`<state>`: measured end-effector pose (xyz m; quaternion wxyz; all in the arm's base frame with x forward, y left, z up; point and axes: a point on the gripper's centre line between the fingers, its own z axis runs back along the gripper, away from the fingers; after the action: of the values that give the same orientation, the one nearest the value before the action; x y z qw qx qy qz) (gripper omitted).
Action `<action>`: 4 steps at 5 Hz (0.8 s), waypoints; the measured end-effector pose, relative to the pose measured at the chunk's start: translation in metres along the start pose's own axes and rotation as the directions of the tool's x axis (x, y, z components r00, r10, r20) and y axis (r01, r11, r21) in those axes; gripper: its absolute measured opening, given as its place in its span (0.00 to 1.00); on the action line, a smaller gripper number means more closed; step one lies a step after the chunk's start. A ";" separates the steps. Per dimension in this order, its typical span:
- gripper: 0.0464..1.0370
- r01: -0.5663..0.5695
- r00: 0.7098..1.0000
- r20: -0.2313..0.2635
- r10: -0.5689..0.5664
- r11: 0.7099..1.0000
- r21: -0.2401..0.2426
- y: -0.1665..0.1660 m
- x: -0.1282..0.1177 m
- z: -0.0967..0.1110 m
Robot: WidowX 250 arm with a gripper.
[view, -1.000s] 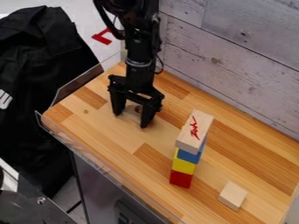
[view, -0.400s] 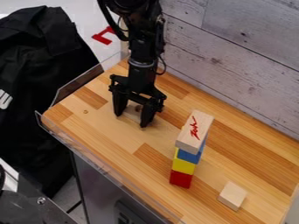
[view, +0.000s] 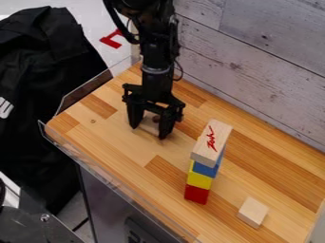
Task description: Move the block with a punch hole on top of the tower
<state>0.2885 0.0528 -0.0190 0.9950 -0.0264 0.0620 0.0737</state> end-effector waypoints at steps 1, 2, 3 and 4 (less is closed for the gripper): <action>0.77 -0.014 0.997 0.075 0.015 1.000 -0.011 -0.001 -0.002 0.045; 0.77 -0.045 0.994 0.101 0.046 0.999 -0.011 -0.005 -0.009 0.083; 0.77 -0.019 0.998 0.066 0.022 0.999 -0.033 -0.016 -0.024 0.102; 0.77 0.024 0.999 0.040 -0.021 0.998 -0.057 -0.023 -0.033 0.108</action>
<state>0.2727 0.0318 0.0934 0.9956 -0.0544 0.0400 0.0648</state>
